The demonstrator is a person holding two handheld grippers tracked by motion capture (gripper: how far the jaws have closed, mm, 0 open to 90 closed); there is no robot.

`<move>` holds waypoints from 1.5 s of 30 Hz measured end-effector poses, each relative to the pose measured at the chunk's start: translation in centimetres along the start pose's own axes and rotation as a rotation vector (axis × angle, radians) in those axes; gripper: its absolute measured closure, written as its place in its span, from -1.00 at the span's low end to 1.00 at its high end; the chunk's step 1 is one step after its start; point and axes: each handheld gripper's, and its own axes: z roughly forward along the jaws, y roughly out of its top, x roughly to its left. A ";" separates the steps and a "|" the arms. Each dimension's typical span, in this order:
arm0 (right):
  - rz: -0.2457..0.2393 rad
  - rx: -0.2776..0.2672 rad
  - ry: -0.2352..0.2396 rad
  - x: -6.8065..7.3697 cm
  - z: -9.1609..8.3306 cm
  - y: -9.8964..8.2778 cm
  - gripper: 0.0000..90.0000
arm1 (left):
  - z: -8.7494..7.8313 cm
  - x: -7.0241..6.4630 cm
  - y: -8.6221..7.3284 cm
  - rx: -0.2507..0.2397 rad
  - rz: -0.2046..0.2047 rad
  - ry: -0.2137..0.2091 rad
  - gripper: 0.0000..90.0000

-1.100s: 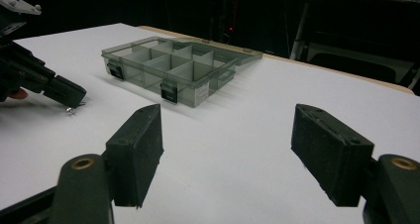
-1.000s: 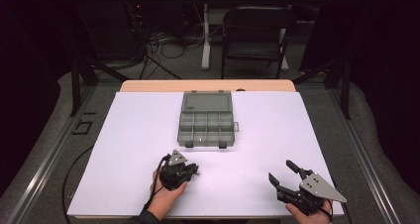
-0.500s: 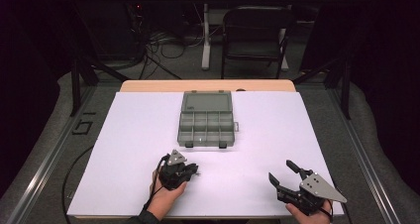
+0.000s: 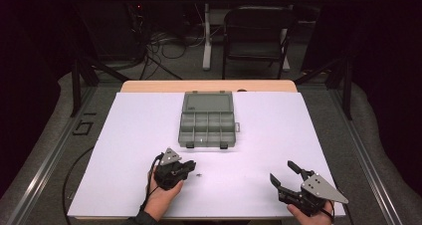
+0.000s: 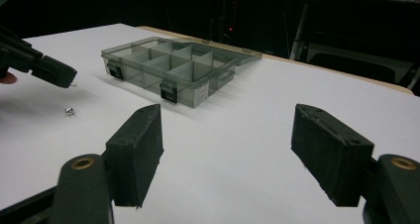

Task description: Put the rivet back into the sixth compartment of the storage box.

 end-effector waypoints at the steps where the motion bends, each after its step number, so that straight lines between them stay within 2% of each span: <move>1: 0.001 -0.004 0.000 0.0 0.0 0.0 -0.38 | -0.2 0.1 0.1 -0.005 0.010 0.004 0.85; 14: 0.001 0.005 0.000 0.0 0.0 0.0 -0.38 | -2.1 0.7 0.8 -0.074 -0.023 0.009 0.85; 16: -0.003 0.002 0.001 0.0 0.1 0.0 -0.38 | -2.3 0.7 1.1 -0.081 -0.009 0.012 0.85; 21: -0.004 0.005 0.003 0.0 0.1 -0.1 -0.38 | -3.0 0.6 1.8 -0.099 -0.014 0.007 0.85; 27: -0.002 0.008 0.001 0.0 0.1 -0.1 -0.38 | -3.4 0.6 2.7 -0.118 -0.001 0.014 0.85; 45: -0.002 0.005 0.003 0.0 0.1 -0.1 -0.38 | -3.0 0.1 6.6 -0.154 0.038 0.032 0.85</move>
